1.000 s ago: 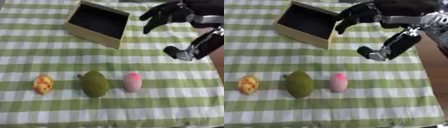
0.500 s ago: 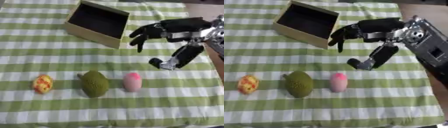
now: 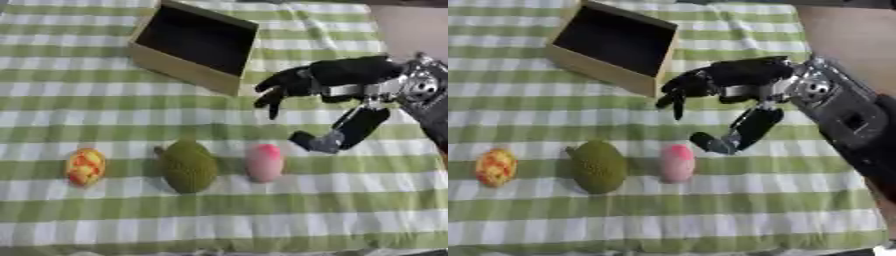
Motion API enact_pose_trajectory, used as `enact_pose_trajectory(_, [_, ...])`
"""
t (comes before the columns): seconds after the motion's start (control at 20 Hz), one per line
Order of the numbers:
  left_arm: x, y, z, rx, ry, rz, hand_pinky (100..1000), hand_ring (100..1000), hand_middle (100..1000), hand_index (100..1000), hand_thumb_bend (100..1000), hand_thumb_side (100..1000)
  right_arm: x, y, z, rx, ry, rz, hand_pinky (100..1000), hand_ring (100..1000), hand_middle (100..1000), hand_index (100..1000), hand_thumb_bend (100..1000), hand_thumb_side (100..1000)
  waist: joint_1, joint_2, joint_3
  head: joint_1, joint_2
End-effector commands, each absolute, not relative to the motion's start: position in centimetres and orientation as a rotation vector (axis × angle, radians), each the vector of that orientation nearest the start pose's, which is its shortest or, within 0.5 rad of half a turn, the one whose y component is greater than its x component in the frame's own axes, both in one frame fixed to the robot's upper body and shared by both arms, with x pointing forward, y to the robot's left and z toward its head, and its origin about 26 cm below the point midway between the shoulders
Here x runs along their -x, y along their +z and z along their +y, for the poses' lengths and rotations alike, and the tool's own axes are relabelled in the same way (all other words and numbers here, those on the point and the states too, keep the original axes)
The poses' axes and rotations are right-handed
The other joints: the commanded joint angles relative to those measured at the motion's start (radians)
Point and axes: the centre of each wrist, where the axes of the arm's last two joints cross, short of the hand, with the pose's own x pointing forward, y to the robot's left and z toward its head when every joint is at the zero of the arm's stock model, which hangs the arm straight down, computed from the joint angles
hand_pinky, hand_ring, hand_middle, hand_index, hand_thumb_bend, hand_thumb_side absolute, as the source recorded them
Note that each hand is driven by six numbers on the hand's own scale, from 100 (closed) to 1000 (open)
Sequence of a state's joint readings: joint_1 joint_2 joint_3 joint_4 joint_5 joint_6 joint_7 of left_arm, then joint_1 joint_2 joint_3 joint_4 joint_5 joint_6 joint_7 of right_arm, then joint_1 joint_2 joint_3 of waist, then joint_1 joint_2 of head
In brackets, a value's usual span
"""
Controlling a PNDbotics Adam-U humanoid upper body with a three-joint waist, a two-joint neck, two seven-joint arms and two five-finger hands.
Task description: Pick up objects on the table and place them in the box.
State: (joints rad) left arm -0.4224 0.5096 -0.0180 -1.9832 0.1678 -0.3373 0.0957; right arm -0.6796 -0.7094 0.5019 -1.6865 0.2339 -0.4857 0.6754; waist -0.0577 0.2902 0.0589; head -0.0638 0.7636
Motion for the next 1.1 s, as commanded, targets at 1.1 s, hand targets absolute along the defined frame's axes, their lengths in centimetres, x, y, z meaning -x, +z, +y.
enact_pose_trajectory(1.1, [-30.4, 25.3, 27.1, 0.030, 0.573, 3.492, 664, 768, 726, 863, 100, 575, -36.8, 16.7, -22.6, -0.033, -2.858, 1.581, 1000, 1000, 758, 969, 100, 493, -0.005, -0.025, 0.003, -0.008, -0.002])
